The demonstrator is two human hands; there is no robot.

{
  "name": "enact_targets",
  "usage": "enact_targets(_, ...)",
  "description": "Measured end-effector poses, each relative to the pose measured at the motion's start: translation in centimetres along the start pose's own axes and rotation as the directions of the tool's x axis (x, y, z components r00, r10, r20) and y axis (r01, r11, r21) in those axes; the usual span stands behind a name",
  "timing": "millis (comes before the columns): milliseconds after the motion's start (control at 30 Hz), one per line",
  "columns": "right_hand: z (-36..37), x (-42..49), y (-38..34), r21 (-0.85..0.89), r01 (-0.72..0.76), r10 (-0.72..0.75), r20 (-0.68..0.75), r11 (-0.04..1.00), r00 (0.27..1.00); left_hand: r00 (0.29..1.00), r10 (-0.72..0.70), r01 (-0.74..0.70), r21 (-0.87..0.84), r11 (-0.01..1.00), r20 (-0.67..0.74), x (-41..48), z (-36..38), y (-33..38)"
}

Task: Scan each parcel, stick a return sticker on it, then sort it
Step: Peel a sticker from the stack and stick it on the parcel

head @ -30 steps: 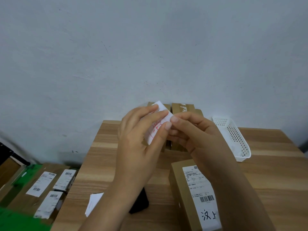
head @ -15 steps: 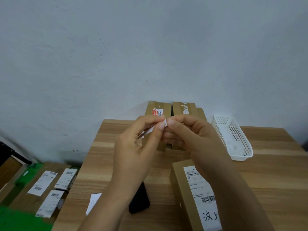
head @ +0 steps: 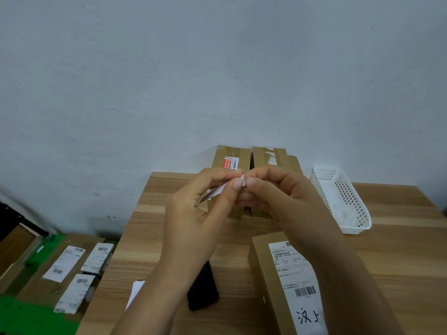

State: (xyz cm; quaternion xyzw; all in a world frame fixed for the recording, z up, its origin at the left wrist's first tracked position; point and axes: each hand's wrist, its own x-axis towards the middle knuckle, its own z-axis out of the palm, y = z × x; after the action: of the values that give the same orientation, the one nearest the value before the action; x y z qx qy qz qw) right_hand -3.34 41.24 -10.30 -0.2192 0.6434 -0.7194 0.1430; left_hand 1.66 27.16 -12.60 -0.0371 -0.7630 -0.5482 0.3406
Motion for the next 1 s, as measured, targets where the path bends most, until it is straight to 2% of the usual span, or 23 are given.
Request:
enact_targets(600,0.9,0.9,0.5,-0.140,0.077,-0.078,-0.002,0.987,0.997,0.997,-0.067,0.068,-0.038,0.997,0.026,0.7,-0.5,-0.5)
enact_targets(800,1.7,1.1,0.7,-0.277,0.117,-0.135,-0.045,0.954,0.990,0.993,-0.104,0.109,-0.098,0.989,0.057,1.1,-0.8,-0.7)
enact_targets(1000,2.1,1.4,1.1,-0.306,0.094,-0.124,-0.077,0.947,0.989,0.983,-0.183,0.184,-0.177,0.967,0.022,1.5,-0.7,-1.5)
